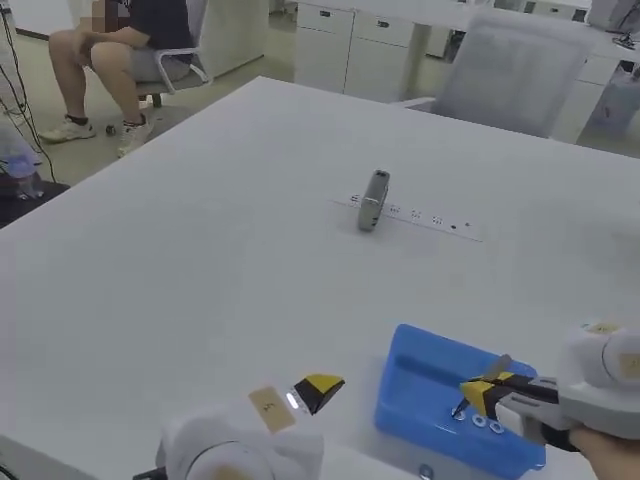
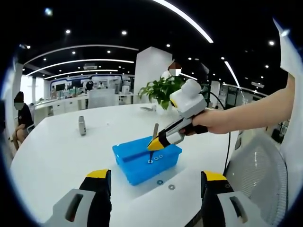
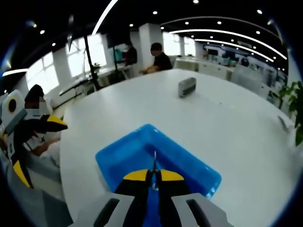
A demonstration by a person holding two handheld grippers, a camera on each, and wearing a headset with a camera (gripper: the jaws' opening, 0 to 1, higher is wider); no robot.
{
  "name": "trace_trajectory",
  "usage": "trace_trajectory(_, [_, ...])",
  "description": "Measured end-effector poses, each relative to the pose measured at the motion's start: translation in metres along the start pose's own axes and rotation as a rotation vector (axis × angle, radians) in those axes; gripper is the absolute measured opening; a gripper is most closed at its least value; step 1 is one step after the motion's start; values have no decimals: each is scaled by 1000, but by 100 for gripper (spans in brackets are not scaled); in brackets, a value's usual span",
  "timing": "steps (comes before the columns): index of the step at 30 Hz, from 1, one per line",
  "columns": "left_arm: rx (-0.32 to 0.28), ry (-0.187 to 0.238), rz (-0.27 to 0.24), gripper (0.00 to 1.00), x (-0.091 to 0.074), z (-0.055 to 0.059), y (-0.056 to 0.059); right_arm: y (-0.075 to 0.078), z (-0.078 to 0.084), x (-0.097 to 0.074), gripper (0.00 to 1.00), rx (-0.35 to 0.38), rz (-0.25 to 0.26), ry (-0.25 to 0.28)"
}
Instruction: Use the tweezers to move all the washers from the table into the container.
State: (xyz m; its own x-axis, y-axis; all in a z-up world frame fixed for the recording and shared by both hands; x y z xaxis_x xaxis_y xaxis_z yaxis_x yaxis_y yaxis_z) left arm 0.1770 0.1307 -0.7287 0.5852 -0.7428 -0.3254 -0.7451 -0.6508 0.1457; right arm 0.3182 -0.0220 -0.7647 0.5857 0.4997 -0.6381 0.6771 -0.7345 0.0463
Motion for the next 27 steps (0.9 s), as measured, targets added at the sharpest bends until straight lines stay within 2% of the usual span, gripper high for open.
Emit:
trace_trajectory(10, [2,-10,6,78,1,1,0,-1,-7,-16,4,5,8,37])
trace_trajectory(19, [1,-13,6,78,1,2,0,-10,-13,-44,3,3,-12,94])
trace_trajectory(21, [2,-14,11,78,1,2,1,-9,-12,-45,3,1,-15,105])
trace_trajectory(27, [6,-22,13,77,1,2,1,-18,-11,-59,3,-7,-47,121])
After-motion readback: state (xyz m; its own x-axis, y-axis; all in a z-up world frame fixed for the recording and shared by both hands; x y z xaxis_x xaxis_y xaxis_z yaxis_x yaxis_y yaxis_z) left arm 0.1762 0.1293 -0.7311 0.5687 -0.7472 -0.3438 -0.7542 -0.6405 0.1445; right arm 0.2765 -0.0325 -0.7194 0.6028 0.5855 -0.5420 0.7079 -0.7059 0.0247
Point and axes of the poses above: the centre of the closed fingertips' face, and the gripper's own axes: x roughly forward along the fingers, y roughly to its right, z roughly out of its underside, the point moved 7 cm from there along -x, roughly backward along the fingers, and after that the axes turned 12 degrees about z, right-handed, at the moved point
